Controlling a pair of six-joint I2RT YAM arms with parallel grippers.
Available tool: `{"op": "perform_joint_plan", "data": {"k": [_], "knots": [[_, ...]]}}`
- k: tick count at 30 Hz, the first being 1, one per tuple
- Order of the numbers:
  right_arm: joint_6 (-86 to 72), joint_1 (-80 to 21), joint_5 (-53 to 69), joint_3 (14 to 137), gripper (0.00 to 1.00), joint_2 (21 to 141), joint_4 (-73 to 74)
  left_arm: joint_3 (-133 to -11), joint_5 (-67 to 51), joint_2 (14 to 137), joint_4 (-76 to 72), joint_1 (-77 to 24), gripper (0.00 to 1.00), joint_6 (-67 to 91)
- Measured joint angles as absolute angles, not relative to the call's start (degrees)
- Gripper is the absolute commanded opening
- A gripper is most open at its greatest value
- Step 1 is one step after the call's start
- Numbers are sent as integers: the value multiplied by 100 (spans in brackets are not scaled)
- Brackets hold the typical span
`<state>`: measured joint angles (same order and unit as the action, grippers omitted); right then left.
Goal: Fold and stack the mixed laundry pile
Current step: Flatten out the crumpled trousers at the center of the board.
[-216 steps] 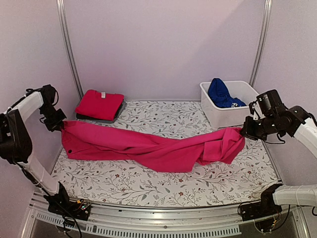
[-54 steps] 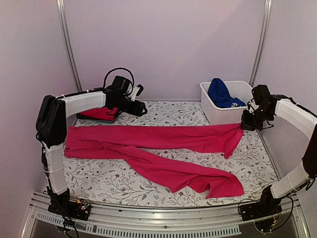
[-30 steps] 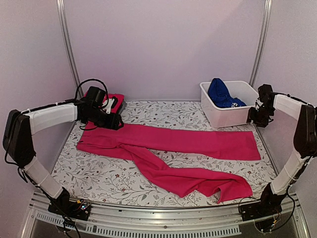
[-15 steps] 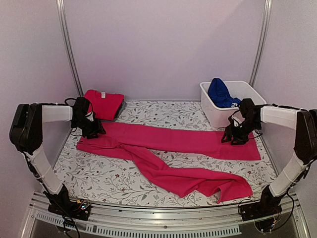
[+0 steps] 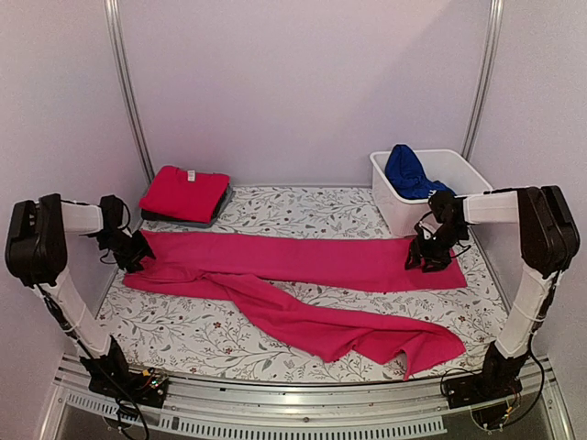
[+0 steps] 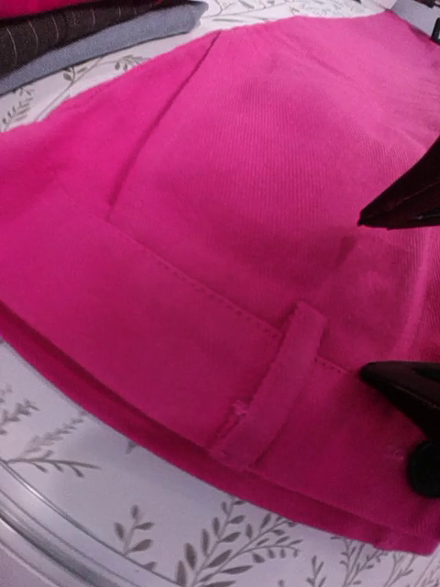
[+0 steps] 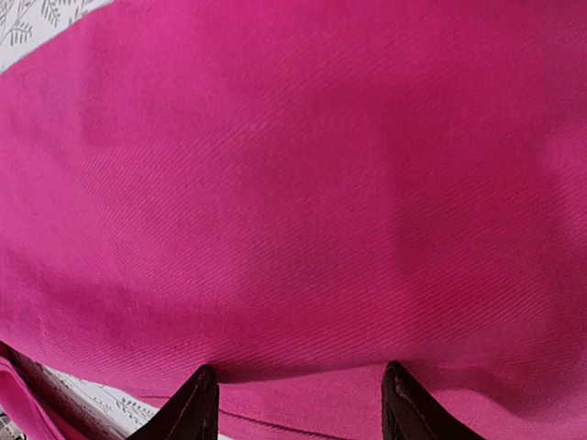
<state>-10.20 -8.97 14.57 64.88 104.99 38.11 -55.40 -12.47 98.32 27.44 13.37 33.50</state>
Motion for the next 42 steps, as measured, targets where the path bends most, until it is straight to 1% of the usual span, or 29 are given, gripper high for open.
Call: {"op": "perform_joint_plan", "data": {"k": [2, 6, 8, 10, 13, 16, 21, 25, 27, 29, 33, 36, 38, 41, 42], "knots": [[-941, -895, 1479, 6696, 61, 10626, 3782, -5808, -1223, 9918, 2799, 1356, 60, 3153], [-794, -939, 1671, 6783, 65, 10383, 3889, -6377, -1282, 9695, 2926, 1177, 65, 2556], [-711, -1020, 1780, 6777, 65, 9988, 4012, -6571, -1334, 9389, 2928, 766, 66, 2161], [-628, -1157, 1841, 6775, 65, 9535, 4064, -6742, -1372, 9139, 2921, 110, 65, 1772], [-556, -1339, 1940, 6777, 63, 9113, 4060, -6989, -1463, 9185, 2873, -764, 64, 1354], [-530, -1514, 2010, 6785, 63, 9207, 4042, -7406, -1361, 9767, 2958, -1317, 66, 1035], [-537, -2003, 2097, 6801, 62, 9616, 3997, -8385, -749, 11177, 3197, -1721, 71, 515], [-537, -2596, 2290, 7000, 62, 9771, 3924, -9091, -287, 12110, 3332, -1949, 73, 8], [-526, -2891, 2309, 7118, 60, 9845, 3839, -9255, -82, 12401, 3393, -2021, 74, -281], [-486, -3170, 2292, 7244, 55, 9942, 3767, -9310, 40, 12564, 3446, -2036, 74, -506], [-333, -3699, 2053, 7708, 40, 10390, 3706, -9430, 89, 12715, 3511, -2025, 73, -742], [-106, -4139, 1739, 8106, 36, 10860, 3627, -9574, 78, 12744, 3511, -2025, 72, -821], [23, -4377, 1584, 8243, 39, 11091, 3612, -9671, 47, 12770, 3509, -2025, 72, -847], [176, -4687, 1350, 8379, 51, 11410, 3627, -9758, 23, 12835, 3509, -2025, 73, -864], [246, -4762, 1260, 8416, 52, 11533, 3627, -9767, 19, 12860, 3509, -2025, 73, -875]]}}
